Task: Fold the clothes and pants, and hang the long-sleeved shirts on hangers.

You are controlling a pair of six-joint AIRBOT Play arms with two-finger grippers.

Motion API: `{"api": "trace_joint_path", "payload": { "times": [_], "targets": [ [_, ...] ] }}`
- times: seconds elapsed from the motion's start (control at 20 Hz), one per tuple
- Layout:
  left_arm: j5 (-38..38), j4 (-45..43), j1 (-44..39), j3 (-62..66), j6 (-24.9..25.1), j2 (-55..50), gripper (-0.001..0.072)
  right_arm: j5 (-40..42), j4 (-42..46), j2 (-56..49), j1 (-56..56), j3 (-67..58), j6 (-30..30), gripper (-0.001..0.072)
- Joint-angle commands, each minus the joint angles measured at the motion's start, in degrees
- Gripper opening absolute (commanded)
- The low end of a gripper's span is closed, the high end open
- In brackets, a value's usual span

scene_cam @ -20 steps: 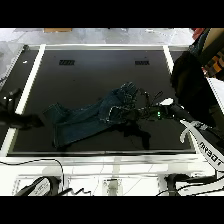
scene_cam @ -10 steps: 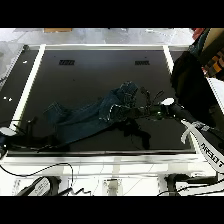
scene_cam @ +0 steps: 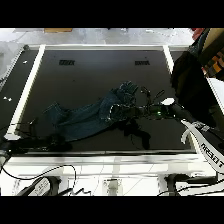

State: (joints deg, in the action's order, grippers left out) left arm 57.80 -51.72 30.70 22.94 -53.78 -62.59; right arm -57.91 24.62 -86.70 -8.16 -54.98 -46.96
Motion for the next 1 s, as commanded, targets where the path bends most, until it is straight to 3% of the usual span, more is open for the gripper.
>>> {"api": "trace_joint_path", "payload": {
  "times": [0.0, 0.15, 0.35, 0.45, 0.7, 0.85, 0.95],
  "targets": [
    [-5.9, 5.0, 0.1, -0.2, 0.2, 0.0, 0.0299, 0.0, 0.0, 0.0, 0.0, 0.0, 0.0, 0.0042],
    [-6.7, 7.3, 0.1, -0.2, 0.4, 0.0, 0.0024, -0.2, 0.0, 0.0, 0.0, -0.5, 0.0, 0.0042],
    [-6.7, 16.0, 0.1, 2.6, 1.8, 0.0, 0.0027, 0.2, 1.4, 1.4, 0.7, -5.9, -1.6, 0.0042],
    [-7.5, 20.0, 0.1, 7.9, 0.5, 0.0, 0.0025, 1.0, 5.2, 2.8, 3.5, -11.1, -7.3, 0.0041],
    [-15.4, 20.3, 0.1, 28.2, -8.7, 0.0, 0.0022, 0.9, 24.2, 7.2, 17.9, -24.4, -25.1, 0.0041],
    [-20.1, 20.3, 0.1, 38.2, -10.1, 0.0, 0.0022, -1.9, 29.4, 10.1, 28.3, -29.0, -30.9, 0.0042],
    [-20.5, 20.0, 0.1, 41.8, -10.1, 0.0, 0.0022, -4.8, 30.4, 12.4, 34.5, -29.5, -31.1, 0.0041]
  ]
}}
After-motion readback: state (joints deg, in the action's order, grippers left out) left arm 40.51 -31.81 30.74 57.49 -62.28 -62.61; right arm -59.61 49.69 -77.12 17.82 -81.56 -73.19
